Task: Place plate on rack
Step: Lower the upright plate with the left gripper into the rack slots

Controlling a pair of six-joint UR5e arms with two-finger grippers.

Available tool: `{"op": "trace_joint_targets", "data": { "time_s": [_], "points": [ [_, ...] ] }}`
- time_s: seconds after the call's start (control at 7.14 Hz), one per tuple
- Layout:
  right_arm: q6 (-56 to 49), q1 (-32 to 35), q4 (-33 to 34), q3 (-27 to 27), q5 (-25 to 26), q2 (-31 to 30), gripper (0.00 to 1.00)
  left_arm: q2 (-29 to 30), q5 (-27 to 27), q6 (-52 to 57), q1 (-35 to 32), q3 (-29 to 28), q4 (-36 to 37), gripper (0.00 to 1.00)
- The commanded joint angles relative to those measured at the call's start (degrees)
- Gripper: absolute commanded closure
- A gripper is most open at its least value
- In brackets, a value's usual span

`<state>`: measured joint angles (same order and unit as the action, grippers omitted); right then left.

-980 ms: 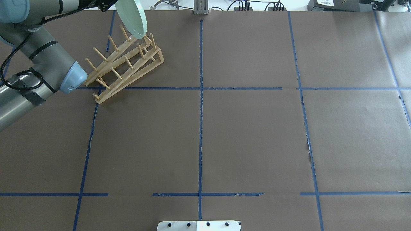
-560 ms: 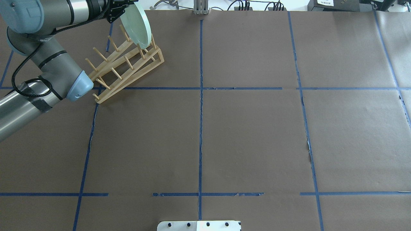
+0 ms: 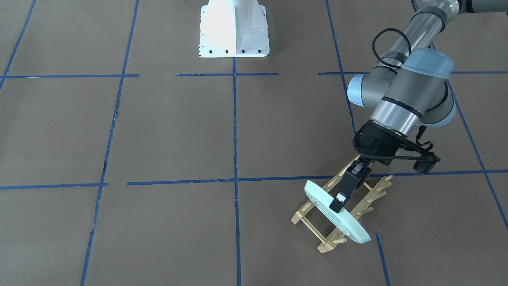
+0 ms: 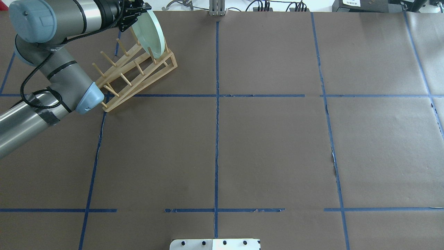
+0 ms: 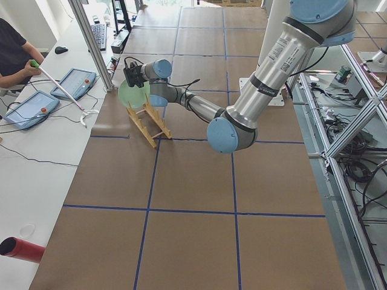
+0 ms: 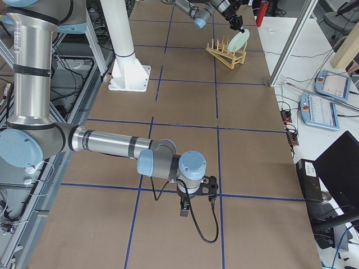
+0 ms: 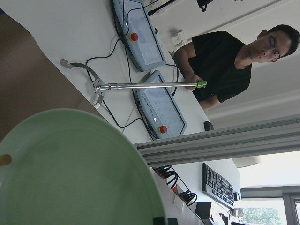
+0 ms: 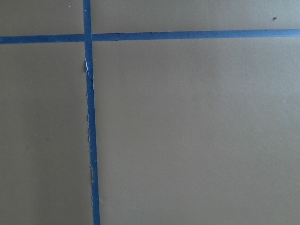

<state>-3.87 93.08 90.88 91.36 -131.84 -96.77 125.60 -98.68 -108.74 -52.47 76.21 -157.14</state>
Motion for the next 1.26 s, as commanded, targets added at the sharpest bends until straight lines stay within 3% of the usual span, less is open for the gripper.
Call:
{"op": "trace_joint_targets", "data": {
  "time_s": [0.0, 0.28, 0.42, 0.56, 0.7, 0.98, 1.12],
  "points": [
    [0.0, 0.0, 0.0, 0.0, 0.0, 0.0, 0.0, 0.1, 1.0, 0.1, 0.7, -0.3, 0.0, 1.0],
    [0.0, 0.0, 0.0, 0.0, 0.0, 0.0, 0.0, 0.0, 1.2, 0.4, 1.1, -0.4, 0.0, 1.0],
    [0.0, 0.0, 0.0, 0.0, 0.0, 0.0, 0.0, -0.1, 1.2, 0.5, 1.1, -0.5, 0.0, 0.73],
    [0.0, 0.0, 0.0, 0.0, 0.0, 0.0, 0.0, 0.0, 1.3, 0.6, 1.1, -0.9, 0.1, 0.08],
    [0.0, 0.0, 0.0, 0.0, 0.0, 0.0, 0.0, 0.0, 2.1, 0.6, 0.9, -0.5, 0.0, 0.0],
    [0.0, 0.0, 0.0, 0.0, 0.0, 0.0, 0.0, -1.7, 1.3, 2.7, -2.5, 3.1, 0.8, 0.0],
    [0.0, 0.0, 0.0, 0.0, 0.0, 0.0, 0.0, -7.3, -1.7, 8.6, -5.1, 5.6, 0.7, 0.0]
  ]
}}
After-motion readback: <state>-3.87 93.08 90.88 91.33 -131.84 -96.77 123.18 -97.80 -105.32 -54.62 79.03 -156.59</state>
